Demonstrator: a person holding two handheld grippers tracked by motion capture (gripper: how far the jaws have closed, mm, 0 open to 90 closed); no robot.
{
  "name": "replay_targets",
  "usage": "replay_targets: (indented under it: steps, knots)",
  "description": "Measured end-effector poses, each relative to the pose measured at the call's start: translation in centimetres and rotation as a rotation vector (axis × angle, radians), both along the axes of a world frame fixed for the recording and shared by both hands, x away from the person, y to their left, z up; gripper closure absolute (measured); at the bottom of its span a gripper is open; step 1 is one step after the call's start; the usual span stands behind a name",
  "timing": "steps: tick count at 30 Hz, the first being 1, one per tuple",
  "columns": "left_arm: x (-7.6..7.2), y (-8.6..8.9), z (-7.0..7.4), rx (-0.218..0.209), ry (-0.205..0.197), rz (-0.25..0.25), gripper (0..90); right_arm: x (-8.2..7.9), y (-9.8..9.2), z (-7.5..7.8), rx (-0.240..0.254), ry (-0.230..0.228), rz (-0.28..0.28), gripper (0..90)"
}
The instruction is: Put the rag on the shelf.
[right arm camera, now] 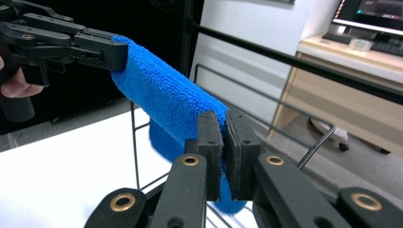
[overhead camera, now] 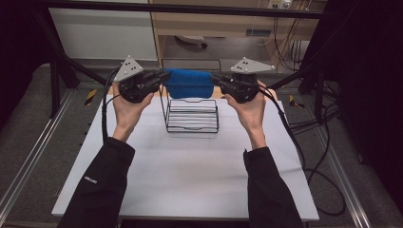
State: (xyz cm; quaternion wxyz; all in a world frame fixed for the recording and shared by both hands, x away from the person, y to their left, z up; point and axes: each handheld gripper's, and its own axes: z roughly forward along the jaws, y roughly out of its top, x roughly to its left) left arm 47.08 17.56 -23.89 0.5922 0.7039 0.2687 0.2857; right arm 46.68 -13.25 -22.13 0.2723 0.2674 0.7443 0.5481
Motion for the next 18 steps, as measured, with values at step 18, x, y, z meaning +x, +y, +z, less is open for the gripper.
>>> replay_targets:
  steps: [18]
  knots:
    - [-0.9,0.4,-1.6,0.089,0.141,-0.011,73.4,-0.3,0.3,-2.0,-0.064,0.069,0.031,85.4]
